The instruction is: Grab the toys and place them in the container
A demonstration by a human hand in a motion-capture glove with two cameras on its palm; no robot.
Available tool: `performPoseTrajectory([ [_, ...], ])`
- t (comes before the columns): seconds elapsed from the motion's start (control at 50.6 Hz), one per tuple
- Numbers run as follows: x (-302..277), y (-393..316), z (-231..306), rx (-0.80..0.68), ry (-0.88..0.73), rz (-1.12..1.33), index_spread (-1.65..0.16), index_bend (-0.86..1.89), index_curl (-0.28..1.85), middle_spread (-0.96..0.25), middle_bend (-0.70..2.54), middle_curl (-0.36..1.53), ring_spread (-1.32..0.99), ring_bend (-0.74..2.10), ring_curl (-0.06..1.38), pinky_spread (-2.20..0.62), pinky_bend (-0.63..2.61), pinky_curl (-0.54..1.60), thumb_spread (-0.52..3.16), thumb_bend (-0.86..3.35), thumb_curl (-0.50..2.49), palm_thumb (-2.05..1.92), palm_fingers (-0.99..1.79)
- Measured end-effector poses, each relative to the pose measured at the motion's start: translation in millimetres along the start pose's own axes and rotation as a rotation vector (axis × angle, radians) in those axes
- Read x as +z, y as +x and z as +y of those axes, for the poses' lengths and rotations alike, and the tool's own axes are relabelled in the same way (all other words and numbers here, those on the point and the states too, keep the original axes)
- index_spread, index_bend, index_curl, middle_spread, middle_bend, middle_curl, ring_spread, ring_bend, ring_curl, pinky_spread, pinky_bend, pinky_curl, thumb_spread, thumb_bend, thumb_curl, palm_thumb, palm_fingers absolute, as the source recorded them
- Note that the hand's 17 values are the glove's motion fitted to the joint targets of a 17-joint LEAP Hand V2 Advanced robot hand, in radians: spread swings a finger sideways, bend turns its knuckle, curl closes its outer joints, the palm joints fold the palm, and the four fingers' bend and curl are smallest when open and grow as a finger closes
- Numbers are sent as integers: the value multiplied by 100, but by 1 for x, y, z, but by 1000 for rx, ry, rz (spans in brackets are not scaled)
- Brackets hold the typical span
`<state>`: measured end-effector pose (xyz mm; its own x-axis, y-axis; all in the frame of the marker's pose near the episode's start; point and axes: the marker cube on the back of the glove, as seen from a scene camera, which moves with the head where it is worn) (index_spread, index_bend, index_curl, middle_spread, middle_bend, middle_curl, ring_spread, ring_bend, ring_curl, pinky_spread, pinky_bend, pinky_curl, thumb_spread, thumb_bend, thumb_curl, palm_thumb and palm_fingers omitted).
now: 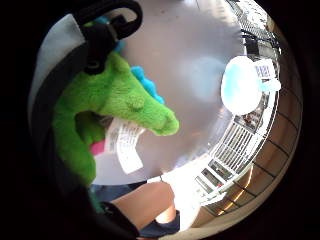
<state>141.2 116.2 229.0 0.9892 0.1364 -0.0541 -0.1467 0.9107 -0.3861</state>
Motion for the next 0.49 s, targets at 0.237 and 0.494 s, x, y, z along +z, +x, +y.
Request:
performPoseTrajectory([
  [0.237, -8, 43, -6, 8, 194, 40, -15, 74, 67, -20, 46, 28, -39, 99, 40, -46, 70, 35, 153, 56, 55, 96, 137],
  [0.494, -77, 44, 3, -7, 254, -71, -18, 54, 73, -22, 106, 49, -32, 111, 44, -43, 68, 35, 148, 65, 64, 96, 122],
])
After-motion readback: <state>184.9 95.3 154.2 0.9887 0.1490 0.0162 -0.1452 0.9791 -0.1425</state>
